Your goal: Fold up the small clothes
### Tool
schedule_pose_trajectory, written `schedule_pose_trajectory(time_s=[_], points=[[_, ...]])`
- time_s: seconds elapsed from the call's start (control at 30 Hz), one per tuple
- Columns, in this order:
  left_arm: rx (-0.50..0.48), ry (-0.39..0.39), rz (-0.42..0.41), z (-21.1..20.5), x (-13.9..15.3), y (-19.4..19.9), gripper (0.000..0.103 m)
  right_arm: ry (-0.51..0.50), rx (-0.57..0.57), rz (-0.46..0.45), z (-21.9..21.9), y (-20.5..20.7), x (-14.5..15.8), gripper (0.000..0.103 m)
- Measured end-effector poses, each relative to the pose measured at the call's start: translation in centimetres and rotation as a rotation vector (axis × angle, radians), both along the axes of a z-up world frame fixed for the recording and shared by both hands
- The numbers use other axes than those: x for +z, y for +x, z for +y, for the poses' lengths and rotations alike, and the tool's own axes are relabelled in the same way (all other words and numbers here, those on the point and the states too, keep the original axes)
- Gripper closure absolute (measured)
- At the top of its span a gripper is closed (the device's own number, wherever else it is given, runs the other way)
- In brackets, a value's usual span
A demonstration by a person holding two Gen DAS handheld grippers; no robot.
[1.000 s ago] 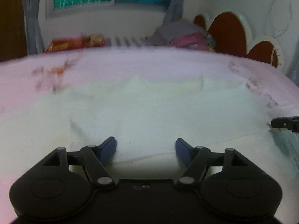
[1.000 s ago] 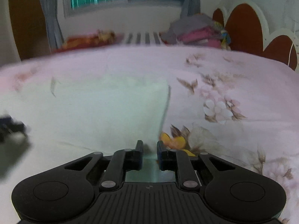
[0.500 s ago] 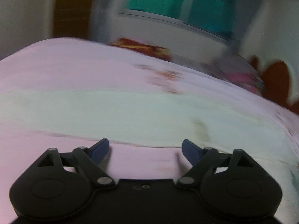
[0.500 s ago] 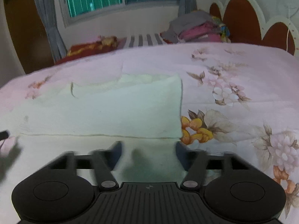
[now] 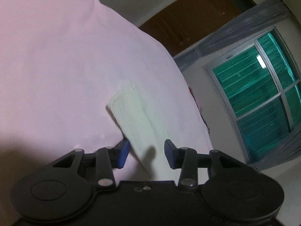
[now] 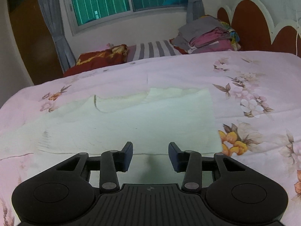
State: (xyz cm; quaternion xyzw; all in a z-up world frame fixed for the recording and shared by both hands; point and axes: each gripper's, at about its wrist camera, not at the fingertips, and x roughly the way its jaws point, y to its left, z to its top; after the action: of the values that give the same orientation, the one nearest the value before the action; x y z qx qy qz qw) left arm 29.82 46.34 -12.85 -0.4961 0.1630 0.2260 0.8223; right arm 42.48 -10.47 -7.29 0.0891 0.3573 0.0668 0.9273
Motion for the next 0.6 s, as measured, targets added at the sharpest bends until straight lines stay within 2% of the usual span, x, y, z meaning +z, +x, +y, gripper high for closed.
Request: schedule_pose_trajectory(time_s=[0.1,0.13,0.17,0.2,0.3,0.4,0.43,0.53,0.6], points=[[0.027,-0.008,-0.023,1.2,-0.6,0.5,0.075,-0.019,0.007,0.004,0.8,0.2,0.1,0.060],[0.032,-0.008,-0.020,1.1,-0.7,0.3,0.086,-0.027,0.006,0.005,1.0,0.3,0.1,0.060],[0.028,-0.012,-0.007,1.3,-0.9,0.5,0.101,-0.035,0.001,0.004,1.1,0.4,0.0,0.060],[0.019,-0.011,0.006,1.5,-0.9,0.7,0.100,-0.039,-0.007,0.005,1.0,0.6,-0.1,0.060],[0.059,0.026,-0.056,0.5,-0.4,-0.6,0.100,-0.025,-0.038,0.014,0.3,1.4,-0.1,0.060],[0.084,0.002,-0.024,1.0,-1.8,-0.9,0.098,-0.032,-0.075,0.001,-0.4,2.1,0.1,0.060],[0.079,0.013,-0.010,0.9,-1.6,-0.8,0.098,-0.042,-0.084,0.003,-0.6,2.4,-0.1,0.060],[0.062,0.035,0.021,0.8,-0.6,-0.4,0.099,-0.119,-0.126,0.102,-1.2,3.9,-1.8,0.060],[0.054,0.049,0.024,0.7,0.2,0.5,0.099,-0.124,-0.125,0.090,-1.6,3.8,-2.2,0.060]])
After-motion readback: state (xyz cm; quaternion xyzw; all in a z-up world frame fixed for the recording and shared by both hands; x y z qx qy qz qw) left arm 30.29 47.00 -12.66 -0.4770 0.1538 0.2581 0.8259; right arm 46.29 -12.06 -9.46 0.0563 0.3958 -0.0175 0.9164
